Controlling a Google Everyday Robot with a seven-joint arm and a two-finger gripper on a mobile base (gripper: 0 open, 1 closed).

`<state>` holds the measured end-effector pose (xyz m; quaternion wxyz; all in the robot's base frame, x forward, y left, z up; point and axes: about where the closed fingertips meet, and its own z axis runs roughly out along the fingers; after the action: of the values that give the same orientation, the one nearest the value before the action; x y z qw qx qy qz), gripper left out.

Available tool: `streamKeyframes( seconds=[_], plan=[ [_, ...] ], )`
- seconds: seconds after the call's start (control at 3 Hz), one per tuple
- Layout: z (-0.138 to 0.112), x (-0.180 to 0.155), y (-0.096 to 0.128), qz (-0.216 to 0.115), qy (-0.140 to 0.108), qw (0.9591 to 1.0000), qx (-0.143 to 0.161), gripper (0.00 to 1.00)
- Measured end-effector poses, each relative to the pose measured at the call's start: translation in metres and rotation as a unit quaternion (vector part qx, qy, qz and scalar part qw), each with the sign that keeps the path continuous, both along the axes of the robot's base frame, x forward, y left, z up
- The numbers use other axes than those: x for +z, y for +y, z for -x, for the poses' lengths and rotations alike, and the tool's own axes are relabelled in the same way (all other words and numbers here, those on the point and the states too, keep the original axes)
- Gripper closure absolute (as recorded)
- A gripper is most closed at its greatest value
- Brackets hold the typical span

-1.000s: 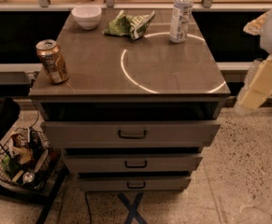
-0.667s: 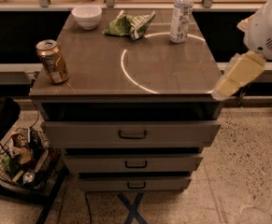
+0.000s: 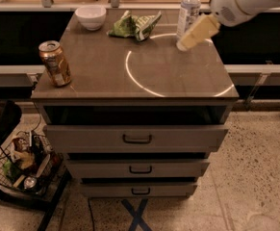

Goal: Move green jalapeno chip bag near orange can

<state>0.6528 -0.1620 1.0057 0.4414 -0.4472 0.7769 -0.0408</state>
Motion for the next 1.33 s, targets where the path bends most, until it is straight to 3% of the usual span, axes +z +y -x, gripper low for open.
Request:
streamKeyframes(
  seconds=[0.33, 0.67, 1.0, 1.33],
  plan=[
    [-0.06, 0.037, 0.036, -0.042, -0.089, 0.9949, 0.02, 0.0],
    [-0.067, 0.048, 0.037, -0.051, -0.11, 0.9925, 0.016, 0.0],
    [-0.066, 0.046, 0.038, -0.049, -0.106, 0.993, 0.017, 0.0],
    [-0.09, 0.034, 0.062, -0.089, -0.116, 0.9891, 0.018, 0.0]
  ],
)
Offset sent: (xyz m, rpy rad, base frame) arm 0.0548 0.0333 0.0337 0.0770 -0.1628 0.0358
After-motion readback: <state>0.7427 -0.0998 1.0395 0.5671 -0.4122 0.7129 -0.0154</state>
